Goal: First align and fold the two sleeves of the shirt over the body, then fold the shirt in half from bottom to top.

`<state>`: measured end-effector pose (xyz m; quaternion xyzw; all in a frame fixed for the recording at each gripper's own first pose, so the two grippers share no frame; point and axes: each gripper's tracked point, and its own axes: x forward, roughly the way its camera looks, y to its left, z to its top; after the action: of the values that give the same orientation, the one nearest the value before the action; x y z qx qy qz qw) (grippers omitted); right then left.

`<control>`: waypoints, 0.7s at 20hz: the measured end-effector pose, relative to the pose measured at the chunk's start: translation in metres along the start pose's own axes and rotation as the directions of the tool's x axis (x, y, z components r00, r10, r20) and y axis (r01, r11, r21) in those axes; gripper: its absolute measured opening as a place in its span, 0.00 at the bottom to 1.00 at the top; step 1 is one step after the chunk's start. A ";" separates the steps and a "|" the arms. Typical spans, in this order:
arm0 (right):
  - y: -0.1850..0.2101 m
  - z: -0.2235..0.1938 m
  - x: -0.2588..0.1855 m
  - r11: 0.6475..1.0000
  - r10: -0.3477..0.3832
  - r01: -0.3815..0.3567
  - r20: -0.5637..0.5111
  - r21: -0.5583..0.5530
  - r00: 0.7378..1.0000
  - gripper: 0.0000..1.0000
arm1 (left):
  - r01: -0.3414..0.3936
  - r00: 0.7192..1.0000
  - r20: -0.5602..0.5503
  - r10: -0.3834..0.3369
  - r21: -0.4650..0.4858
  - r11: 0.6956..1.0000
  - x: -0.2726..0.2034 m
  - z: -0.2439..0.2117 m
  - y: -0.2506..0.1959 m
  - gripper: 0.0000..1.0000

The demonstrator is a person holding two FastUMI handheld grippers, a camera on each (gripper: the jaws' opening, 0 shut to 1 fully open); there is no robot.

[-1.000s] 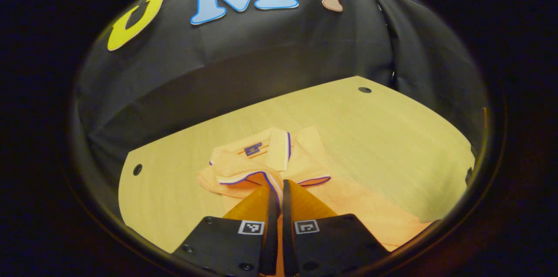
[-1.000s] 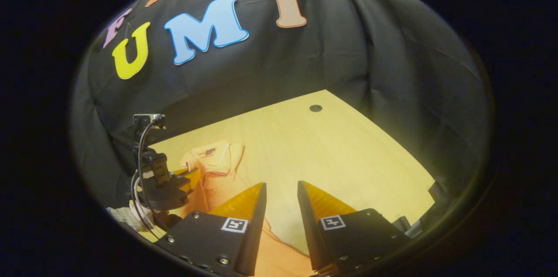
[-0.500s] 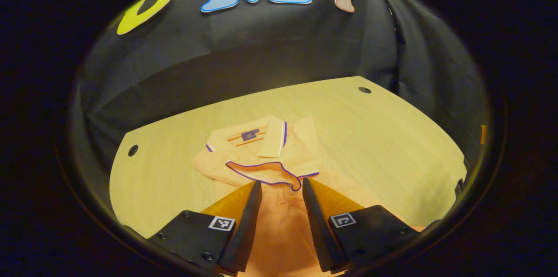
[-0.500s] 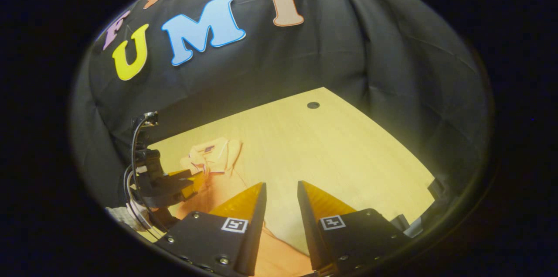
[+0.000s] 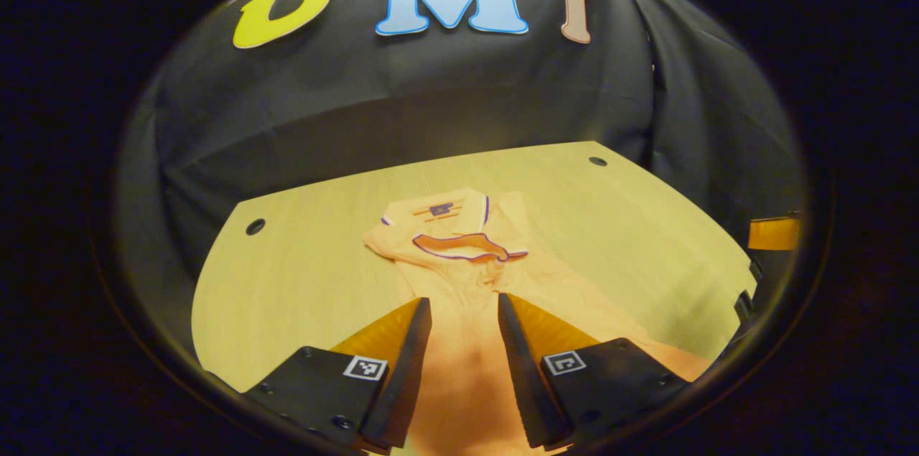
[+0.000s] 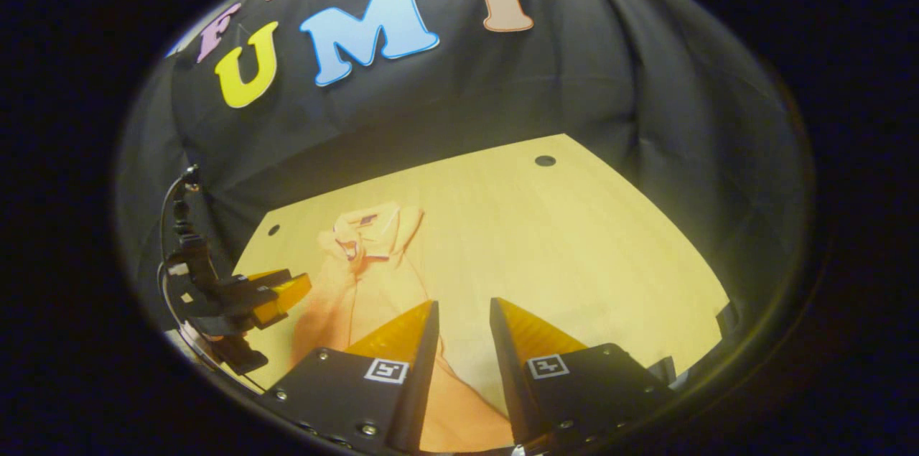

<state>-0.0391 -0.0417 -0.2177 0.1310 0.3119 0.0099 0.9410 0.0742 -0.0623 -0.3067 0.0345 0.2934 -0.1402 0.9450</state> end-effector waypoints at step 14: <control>0.015 -0.119 0.007 0.970 0.084 -0.140 -0.267 -0.199 0.960 0.46 | -0.096 0.984 -0.154 0.084 -0.073 0.993 -0.114 -0.143 0.012 0.75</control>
<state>-0.1031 0.0023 -0.3098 0.0433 0.4203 0.1140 0.8992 -0.0907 -0.0020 -0.3610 0.0204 0.3676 -0.0827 0.9261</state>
